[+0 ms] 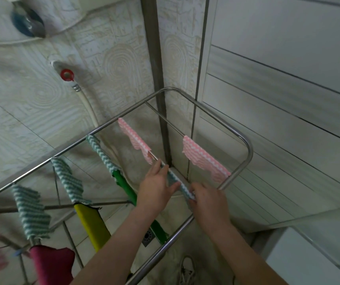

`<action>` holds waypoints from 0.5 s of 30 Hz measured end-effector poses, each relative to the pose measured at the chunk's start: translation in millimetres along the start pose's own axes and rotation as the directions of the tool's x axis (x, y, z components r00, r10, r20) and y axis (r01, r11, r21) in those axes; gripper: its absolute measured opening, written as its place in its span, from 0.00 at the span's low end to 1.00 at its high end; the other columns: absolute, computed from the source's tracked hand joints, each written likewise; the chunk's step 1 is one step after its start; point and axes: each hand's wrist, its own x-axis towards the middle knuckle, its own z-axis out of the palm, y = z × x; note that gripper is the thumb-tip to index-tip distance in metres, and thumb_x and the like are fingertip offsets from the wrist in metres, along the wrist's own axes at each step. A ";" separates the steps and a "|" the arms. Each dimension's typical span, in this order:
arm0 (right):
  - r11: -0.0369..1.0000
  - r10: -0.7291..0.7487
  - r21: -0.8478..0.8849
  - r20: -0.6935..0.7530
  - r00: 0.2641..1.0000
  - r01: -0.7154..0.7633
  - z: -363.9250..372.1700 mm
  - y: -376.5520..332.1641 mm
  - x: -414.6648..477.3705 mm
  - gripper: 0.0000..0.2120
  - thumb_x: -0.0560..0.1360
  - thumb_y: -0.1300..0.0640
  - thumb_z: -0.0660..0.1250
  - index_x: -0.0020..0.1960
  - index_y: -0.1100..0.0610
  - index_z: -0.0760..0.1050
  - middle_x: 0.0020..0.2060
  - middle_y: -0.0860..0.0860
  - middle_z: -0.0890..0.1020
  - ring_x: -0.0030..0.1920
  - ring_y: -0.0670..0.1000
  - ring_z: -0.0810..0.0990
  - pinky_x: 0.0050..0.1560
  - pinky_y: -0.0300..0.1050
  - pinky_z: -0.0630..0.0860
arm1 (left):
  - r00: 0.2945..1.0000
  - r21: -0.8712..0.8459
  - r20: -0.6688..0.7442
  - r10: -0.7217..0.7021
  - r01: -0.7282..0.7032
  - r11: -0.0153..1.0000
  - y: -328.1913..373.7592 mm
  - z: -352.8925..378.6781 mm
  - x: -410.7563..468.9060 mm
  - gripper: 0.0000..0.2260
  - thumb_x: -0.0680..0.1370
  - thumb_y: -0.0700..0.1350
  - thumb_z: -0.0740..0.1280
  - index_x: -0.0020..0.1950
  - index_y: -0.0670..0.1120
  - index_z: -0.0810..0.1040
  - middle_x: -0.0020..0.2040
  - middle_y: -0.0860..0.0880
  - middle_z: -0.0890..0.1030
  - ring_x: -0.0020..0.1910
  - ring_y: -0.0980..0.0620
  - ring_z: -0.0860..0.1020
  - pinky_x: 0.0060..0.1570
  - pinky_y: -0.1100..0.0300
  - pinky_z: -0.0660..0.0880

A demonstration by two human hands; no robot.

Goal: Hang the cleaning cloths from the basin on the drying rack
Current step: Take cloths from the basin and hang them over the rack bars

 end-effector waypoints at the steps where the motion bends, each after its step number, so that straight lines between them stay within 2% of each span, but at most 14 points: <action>1: 1.000 -0.008 0.008 -0.015 1.000 0.008 1.4 -0.2 -0.4 0.07 0.74 0.53 0.68 0.51 0.50 0.75 0.46 0.49 0.80 0.44 0.52 0.78 0.47 0.45 0.71 | 1.000 0.008 -0.005 0.003 -0.003 1.000 0.6 0.0 -0.7 0.30 0.74 0.57 0.68 0.72 0.44 0.67 0.77 0.45 0.59 0.73 0.48 0.63 0.70 0.57 0.62; 4: 0.999 -0.032 0.013 -0.025 0.999 0.032 0.7 1.3 -0.1 0.10 0.75 0.50 0.65 0.56 0.51 0.77 0.47 0.49 0.79 0.47 0.53 0.79 0.48 0.46 0.69 | 0.999 0.020 -0.008 0.036 -0.036 0.999 0.6 1.6 -1.2 0.32 0.74 0.59 0.67 0.73 0.44 0.65 0.78 0.45 0.56 0.76 0.47 0.56 0.73 0.55 0.59; 8: 0.999 -0.042 -0.019 0.060 0.997 0.043 -1.8 9.5 3.0 0.12 0.79 0.49 0.58 0.59 0.46 0.77 0.48 0.47 0.79 0.52 0.51 0.77 0.52 0.48 0.65 | 0.998 0.040 0.060 0.036 -0.039 0.998 1.4 8.5 -4.3 0.39 0.73 0.63 0.65 0.75 0.44 0.59 0.79 0.46 0.50 0.77 0.47 0.51 0.73 0.52 0.59; 12: 0.998 -0.060 -0.016 0.086 0.995 0.061 -1.2 13.7 5.2 0.13 0.80 0.48 0.57 0.58 0.47 0.78 0.47 0.48 0.80 0.52 0.52 0.77 0.50 0.48 0.64 | 0.997 0.040 0.075 0.022 -0.025 0.999 1.8 11.0 -3.3 0.40 0.73 0.63 0.65 0.76 0.43 0.56 0.79 0.44 0.49 0.77 0.47 0.49 0.74 0.52 0.57; 15: 0.996 -0.084 0.035 0.037 0.996 0.083 -2.7 13.9 0.7 0.12 0.79 0.49 0.59 0.52 0.52 0.79 0.43 0.51 0.80 0.47 0.54 0.77 0.45 0.48 0.68 | 0.996 0.031 0.091 0.019 -0.022 0.999 2.2 7.0 -3.5 0.39 0.73 0.63 0.65 0.76 0.44 0.56 0.79 0.45 0.49 0.77 0.47 0.49 0.73 0.52 0.57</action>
